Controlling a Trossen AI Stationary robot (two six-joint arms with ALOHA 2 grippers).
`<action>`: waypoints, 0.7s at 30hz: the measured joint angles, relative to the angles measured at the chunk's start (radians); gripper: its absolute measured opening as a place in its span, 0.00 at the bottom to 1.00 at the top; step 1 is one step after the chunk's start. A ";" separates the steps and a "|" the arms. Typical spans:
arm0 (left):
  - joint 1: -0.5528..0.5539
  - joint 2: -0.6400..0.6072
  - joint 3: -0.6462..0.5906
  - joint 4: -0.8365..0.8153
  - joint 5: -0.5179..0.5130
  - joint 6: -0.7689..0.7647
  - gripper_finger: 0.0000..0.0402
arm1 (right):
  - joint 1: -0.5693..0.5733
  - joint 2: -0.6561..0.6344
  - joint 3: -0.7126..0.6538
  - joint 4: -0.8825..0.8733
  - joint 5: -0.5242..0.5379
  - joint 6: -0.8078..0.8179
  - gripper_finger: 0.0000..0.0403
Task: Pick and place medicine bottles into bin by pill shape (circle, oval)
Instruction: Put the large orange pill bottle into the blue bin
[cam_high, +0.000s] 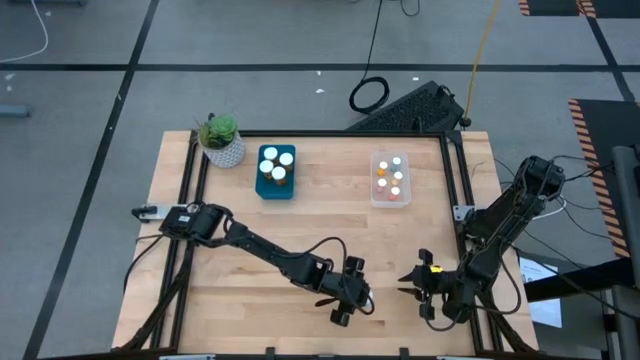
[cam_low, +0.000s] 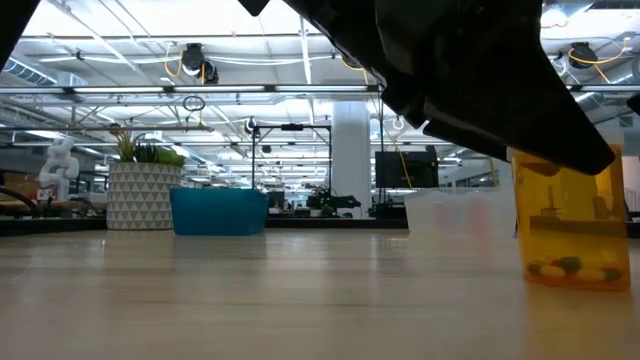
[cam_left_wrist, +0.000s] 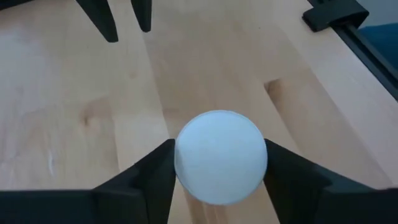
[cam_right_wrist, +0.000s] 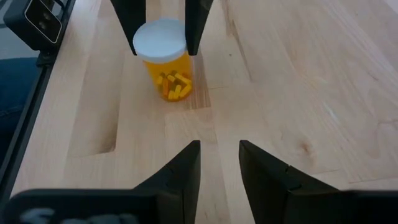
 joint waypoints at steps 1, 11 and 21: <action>0.000 0.000 0.000 0.000 0.000 -0.009 0.53 | 0.000 0.000 0.000 0.000 0.000 0.000 0.25; 0.005 -0.177 0.000 -0.225 -0.007 -0.090 0.54 | 0.000 0.000 0.000 0.008 0.059 0.001 0.25; 0.046 -0.501 0.001 -0.656 -0.264 -0.115 0.53 | -0.020 0.000 0.000 0.038 0.109 -0.001 0.25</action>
